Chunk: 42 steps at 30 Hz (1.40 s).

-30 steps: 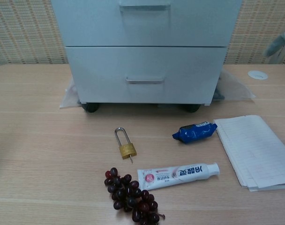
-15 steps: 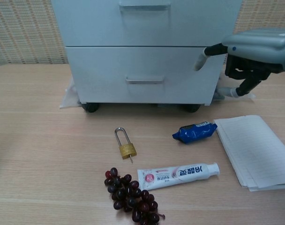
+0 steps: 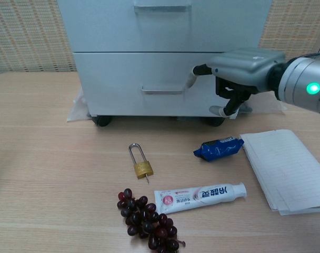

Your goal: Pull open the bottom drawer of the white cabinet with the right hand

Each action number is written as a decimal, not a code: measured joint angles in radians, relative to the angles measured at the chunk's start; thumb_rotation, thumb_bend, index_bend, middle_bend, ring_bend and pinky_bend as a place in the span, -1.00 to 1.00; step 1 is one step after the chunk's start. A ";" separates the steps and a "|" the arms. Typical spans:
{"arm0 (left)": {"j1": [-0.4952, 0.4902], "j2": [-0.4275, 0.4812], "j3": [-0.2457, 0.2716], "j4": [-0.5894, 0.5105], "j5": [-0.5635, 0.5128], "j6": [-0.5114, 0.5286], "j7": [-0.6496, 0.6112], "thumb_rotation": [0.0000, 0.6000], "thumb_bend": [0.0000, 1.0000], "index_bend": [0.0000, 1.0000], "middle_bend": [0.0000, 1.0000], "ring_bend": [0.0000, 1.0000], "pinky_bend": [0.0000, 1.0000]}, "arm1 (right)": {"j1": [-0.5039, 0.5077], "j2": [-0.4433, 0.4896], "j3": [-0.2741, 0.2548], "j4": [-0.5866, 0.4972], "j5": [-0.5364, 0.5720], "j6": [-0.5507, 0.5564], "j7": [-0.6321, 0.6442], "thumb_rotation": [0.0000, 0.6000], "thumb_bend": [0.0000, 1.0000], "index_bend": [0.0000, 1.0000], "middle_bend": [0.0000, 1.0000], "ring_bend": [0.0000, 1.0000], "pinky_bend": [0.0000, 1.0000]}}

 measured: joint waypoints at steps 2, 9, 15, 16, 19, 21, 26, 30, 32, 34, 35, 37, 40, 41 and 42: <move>0.001 0.000 0.000 0.001 0.000 0.002 -0.005 1.00 -0.35 -0.95 -1.00 -1.00 -0.79 | 0.012 -0.015 -0.004 0.014 0.006 0.003 0.001 1.00 -0.33 -0.63 0.86 0.93 0.87; 0.004 -0.001 0.002 0.009 0.000 0.004 -0.011 1.00 -0.35 -0.95 -1.00 -1.00 -0.79 | 0.043 -0.044 -0.009 0.043 0.015 0.017 0.002 1.00 -0.33 -0.64 0.86 0.93 0.87; 0.004 -0.002 0.003 0.014 -0.003 0.003 -0.014 1.00 -0.35 -0.95 -1.00 -1.00 -0.79 | 0.077 -0.066 -0.008 0.074 0.042 0.016 -0.004 1.00 -0.33 -0.64 0.86 0.93 0.87; 0.005 -0.002 0.003 0.015 -0.003 0.004 -0.015 1.00 -0.35 -0.95 -1.00 -1.00 -0.79 | 0.082 -0.069 -0.008 0.079 0.047 0.014 -0.005 1.00 -0.33 -0.64 0.86 0.93 0.87; 0.005 -0.002 0.003 0.017 -0.004 0.004 -0.016 1.00 -0.35 -0.95 -1.00 -1.00 -0.79 | 0.097 -0.079 -0.010 0.097 0.065 0.008 -0.008 1.00 -0.33 -0.64 0.86 0.93 0.87; 0.006 -0.002 0.003 0.017 -0.005 0.003 -0.016 1.00 -0.35 -0.95 -1.00 -1.00 -0.79 | 0.107 -0.087 -0.012 0.108 0.075 0.005 -0.009 1.00 -0.33 -0.64 0.86 0.93 0.87; 0.004 -0.004 0.003 0.019 -0.006 0.000 -0.016 1.00 -0.35 -0.95 -1.00 -1.00 -0.79 | 0.128 -0.100 -0.021 0.124 0.092 0.002 -0.012 1.00 -0.33 -0.64 0.86 0.93 0.87; 0.003 -0.006 0.002 0.022 -0.008 -0.002 -0.019 1.00 -0.35 -0.95 -1.00 -1.00 -0.79 | 0.138 -0.101 -0.030 0.122 0.099 0.004 -0.018 1.00 -0.33 -0.64 0.86 0.93 0.87; 0.003 -0.008 0.003 0.024 -0.009 -0.003 -0.020 1.00 -0.35 -0.95 -1.00 -1.00 -0.79 | 0.140 -0.100 -0.037 0.117 0.102 0.007 -0.020 1.00 -0.33 -0.64 0.86 0.93 0.87; 0.002 -0.009 0.003 0.027 -0.010 -0.006 -0.022 1.00 -0.35 -0.95 -1.00 -1.00 -0.79 | 0.142 -0.097 -0.043 0.113 0.106 0.009 -0.025 1.00 -0.33 -0.64 0.86 0.93 0.87; 0.002 -0.010 0.003 0.028 -0.010 -0.006 -0.023 1.00 -0.35 -0.95 -1.00 -1.00 -0.79 | 0.143 -0.095 -0.047 0.109 0.109 0.011 -0.029 1.00 -0.33 -0.64 0.86 0.93 0.87; 0.002 -0.011 0.004 0.030 -0.010 -0.006 -0.025 1.00 -0.35 -0.95 -1.00 -1.00 -0.79 | 0.145 -0.093 -0.053 0.101 0.110 0.016 -0.033 1.00 -0.33 -0.64 0.86 0.93 0.87; 0.003 -0.012 0.004 0.032 -0.009 -0.005 -0.027 1.00 -0.35 -0.95 -1.00 -1.00 -0.79 | 0.144 -0.087 -0.064 0.082 0.106 0.024 -0.037 1.00 -0.33 -0.64 0.86 0.93 0.87; 0.003 -0.012 0.004 0.032 -0.010 -0.005 -0.027 1.00 -0.35 -0.95 -1.00 -1.00 -0.79 | 0.144 -0.083 -0.070 0.073 0.104 0.028 -0.039 1.00 -0.33 -0.64 0.86 0.93 0.87; 0.003 -0.012 0.004 0.033 -0.010 -0.005 -0.028 1.00 -0.35 -0.95 -1.00 -1.00 -0.79 | 0.144 -0.080 -0.074 0.066 0.103 0.030 -0.041 1.00 -0.33 -0.64 0.86 0.93 0.87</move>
